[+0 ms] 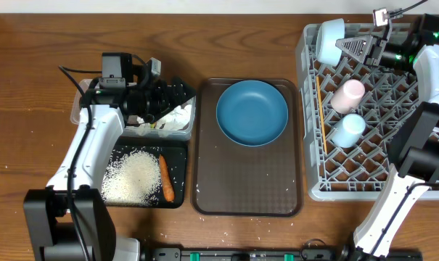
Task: Sort waste into correct bins and load items into the dishwasher rack
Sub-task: 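Lift the light-blue bowl and carry it to the back of the rack, then lower the bowl into the rack's back row and open the right gripper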
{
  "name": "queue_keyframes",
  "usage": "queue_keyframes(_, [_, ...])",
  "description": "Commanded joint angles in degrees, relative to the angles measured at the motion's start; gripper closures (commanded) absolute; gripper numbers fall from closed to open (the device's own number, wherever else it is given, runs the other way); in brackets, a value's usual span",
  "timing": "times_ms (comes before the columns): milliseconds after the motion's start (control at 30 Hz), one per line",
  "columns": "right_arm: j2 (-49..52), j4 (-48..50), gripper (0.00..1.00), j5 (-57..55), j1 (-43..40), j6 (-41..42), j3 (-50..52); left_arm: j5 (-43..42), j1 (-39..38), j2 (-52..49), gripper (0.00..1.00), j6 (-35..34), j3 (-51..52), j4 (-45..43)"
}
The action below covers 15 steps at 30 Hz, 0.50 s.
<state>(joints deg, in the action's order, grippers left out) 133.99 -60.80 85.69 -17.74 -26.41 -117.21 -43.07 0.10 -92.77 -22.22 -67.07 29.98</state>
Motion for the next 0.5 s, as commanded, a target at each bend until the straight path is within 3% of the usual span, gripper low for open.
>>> queue_keyframes(0, [0.7, -0.1, 0.99, 3.7, 0.7, -0.8, -0.2, 0.3, 0.0, 1.2, 0.05, 0.6, 0.3, 0.0])
queue_keyframes(467, [0.7, 2.2, 0.99, 3.7, 1.8, -7.1, 7.0, 0.3, -0.1, 1.2, 0.05, 0.6, 0.3, 0.0])
